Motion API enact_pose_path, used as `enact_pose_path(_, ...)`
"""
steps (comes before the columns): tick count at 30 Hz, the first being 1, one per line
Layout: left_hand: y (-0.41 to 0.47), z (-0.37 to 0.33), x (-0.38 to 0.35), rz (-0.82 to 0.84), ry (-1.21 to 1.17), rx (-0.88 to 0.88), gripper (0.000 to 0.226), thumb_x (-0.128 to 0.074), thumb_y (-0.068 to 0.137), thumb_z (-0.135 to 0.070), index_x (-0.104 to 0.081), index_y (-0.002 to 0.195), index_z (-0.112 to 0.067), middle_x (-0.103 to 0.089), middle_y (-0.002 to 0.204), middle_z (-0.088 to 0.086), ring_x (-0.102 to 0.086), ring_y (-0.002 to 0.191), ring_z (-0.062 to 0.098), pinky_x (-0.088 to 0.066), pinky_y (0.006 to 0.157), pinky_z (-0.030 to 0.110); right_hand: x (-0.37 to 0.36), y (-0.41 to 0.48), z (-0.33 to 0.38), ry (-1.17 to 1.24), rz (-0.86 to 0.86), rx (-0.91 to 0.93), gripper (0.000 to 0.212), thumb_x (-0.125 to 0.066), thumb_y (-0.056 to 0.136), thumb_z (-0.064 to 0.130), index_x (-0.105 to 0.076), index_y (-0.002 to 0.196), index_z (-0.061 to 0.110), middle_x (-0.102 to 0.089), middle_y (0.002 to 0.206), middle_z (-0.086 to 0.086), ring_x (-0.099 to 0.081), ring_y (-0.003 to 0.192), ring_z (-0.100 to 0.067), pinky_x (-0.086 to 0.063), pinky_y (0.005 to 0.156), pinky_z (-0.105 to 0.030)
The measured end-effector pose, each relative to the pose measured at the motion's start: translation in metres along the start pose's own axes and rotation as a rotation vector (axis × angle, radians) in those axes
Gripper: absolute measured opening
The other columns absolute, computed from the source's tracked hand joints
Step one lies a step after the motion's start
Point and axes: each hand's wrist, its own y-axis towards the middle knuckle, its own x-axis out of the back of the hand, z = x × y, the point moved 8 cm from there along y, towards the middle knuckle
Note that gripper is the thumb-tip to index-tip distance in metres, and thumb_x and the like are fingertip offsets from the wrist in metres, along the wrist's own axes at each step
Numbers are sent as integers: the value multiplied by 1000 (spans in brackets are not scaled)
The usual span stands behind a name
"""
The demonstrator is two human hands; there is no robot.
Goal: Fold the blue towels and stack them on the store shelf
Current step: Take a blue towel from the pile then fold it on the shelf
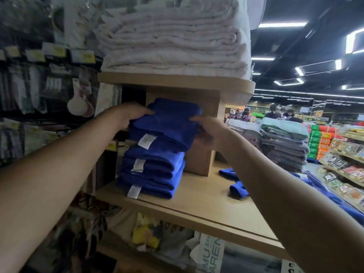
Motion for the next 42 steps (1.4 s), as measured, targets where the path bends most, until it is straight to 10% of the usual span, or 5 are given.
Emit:
enact_pose_path(9, 60, 54, 2, -22, 551, 1, 50, -73, 90, -36, -63, 121, 2, -63, 128, 21, -63, 105, 31, -52, 82, 34, 2, 44, -65, -217, -87, -123, 18, -76, 88, 18, -66, 95, 5, -62, 82, -10, -64, 65, -20, -56, 47, -27)
enact_pose_path(15, 53, 21, -38, -67, 749, -440, 46, -48, 101, -40, -52, 143, -21, -54, 146, 7, -54, 128, 28, -45, 100, 35, -17, 48, -34, -1161, -112, 603, 60, -51, 97, 54, -48, 142, 14, -48, 145, -10, -40, 135, -29, -36, 108, -40)
enact_pose_path(21, 73, 69, -88, 222, 884, -299, 50, -35, 107, -38, -33, 156, -28, -28, 164, 5, -28, 149, 26, -23, 122, 42, -28, 71, -86, -1269, 179, 431, 68, -32, 104, 57, -21, 162, 22, -20, 169, 1, -11, 155, -16, -4, 125, -30)
enact_pose_path(34, 60, 85, -97, 309, 787, -147, 46, -31, 107, -39, -43, 151, -30, -39, 158, 3, -39, 141, 25, -27, 119, 43, -21, 69, -118, -782, 233, 156, 55, -56, 99, 47, -49, 148, 24, -47, 152, -7, -41, 141, -26, -28, 121, -41)
enact_pose_path(42, -7, -31, -162, 63, 856, -586, 33, -52, 84, -21, -66, 110, -36, -68, 114, -9, -63, 103, 19, -50, 86, 31, 58, 15, -35, -702, 116, 487, 18, -70, 82, 34, -77, 84, 18, -66, 74, 9, -55, 75, -6, -44, 72, -33)
